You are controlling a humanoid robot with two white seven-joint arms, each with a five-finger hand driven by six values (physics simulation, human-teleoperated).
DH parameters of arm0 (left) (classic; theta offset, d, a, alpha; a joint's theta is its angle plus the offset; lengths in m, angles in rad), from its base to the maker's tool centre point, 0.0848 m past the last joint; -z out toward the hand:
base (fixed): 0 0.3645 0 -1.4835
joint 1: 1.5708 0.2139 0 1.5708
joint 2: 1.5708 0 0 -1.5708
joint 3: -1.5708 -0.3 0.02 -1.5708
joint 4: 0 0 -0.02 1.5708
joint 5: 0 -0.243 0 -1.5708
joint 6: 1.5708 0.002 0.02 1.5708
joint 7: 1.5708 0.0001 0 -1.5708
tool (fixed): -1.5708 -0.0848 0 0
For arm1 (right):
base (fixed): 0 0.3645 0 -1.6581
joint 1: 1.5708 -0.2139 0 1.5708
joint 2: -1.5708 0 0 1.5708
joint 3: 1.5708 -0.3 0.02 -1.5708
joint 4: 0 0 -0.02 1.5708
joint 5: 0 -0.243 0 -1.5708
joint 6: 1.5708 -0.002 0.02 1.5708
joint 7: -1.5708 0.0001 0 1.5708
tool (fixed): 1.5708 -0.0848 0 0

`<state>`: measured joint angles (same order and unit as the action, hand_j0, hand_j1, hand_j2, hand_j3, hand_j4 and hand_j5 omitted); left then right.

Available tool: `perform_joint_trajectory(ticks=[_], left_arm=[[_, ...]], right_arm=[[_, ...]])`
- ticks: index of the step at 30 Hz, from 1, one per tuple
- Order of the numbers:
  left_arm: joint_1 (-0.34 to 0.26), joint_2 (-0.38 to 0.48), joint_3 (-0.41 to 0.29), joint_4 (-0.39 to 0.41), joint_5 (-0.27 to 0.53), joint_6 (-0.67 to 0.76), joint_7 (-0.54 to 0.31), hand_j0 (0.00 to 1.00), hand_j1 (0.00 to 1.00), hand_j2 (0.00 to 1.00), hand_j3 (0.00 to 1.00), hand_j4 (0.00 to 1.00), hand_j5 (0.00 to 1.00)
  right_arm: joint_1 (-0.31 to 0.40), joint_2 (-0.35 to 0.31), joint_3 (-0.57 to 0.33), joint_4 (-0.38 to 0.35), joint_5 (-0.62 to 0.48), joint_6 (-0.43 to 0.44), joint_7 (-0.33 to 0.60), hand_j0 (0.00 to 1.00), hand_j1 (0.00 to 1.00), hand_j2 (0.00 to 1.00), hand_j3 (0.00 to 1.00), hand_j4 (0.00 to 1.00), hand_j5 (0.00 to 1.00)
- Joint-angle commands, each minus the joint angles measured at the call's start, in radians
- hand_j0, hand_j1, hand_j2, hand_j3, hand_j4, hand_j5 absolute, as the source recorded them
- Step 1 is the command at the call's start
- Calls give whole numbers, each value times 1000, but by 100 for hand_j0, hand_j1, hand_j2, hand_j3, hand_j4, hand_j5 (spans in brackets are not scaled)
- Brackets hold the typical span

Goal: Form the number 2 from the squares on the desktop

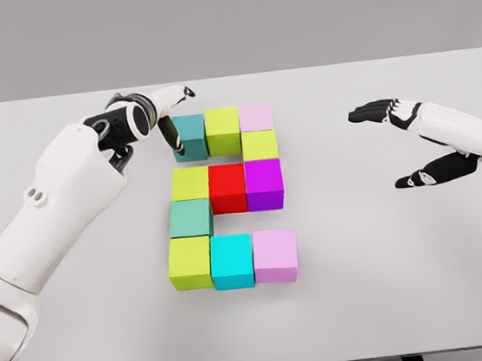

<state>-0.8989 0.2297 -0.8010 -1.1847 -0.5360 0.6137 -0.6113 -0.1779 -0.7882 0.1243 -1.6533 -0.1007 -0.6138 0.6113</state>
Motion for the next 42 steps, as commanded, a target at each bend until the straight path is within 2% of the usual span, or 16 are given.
perform_joint_trajectory(ticks=[1, 27, 42], left_arm=[[0, -3, 0, 0, -7, -3, 0, 100, 100, 100, 100, 100, 100], [-6, -12, 11, 10, -12, -3, 0, 100, 100, 100, 100, 100, 100], [6, 2, 11, -18, -9, -3, 0, 100, 100, 100, 100, 100, 100]], right_arm=[[0, 0, 0, -2, -8, 3, 0, 100, 100, 100, 100, 100, 100], [0, -2, 0, -3, -8, 3, 0, 100, 100, 100, 100, 100, 100], [0, -5, 0, -5, -8, 3, 0, 100, 100, 100, 100, 100, 100]])
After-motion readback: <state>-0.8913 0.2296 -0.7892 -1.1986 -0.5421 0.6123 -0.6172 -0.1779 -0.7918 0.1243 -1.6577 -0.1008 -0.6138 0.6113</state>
